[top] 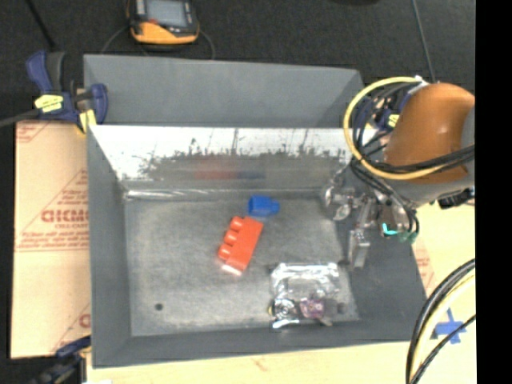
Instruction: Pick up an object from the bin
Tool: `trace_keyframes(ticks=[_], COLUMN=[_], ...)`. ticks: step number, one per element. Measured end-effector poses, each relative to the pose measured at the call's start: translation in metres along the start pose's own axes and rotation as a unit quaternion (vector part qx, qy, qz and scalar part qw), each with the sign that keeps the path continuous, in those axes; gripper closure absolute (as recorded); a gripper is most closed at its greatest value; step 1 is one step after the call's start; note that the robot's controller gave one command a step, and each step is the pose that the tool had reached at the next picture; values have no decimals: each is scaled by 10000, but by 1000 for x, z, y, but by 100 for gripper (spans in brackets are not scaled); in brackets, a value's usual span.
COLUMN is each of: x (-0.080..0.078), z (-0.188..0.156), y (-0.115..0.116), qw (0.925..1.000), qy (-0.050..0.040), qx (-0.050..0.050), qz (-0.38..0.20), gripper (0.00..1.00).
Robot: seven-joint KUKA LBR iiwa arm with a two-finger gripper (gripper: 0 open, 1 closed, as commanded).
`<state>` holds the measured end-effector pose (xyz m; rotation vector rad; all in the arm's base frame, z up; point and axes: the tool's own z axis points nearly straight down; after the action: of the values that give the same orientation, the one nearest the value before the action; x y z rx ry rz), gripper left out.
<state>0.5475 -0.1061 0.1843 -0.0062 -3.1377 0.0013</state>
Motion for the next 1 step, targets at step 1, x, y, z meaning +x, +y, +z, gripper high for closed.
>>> trace_keyframes(ticks=[1], x=[10], z=[98], y=[28], qw=[9984], qy=[-48], qx=[2], qz=[568], gripper=[0])
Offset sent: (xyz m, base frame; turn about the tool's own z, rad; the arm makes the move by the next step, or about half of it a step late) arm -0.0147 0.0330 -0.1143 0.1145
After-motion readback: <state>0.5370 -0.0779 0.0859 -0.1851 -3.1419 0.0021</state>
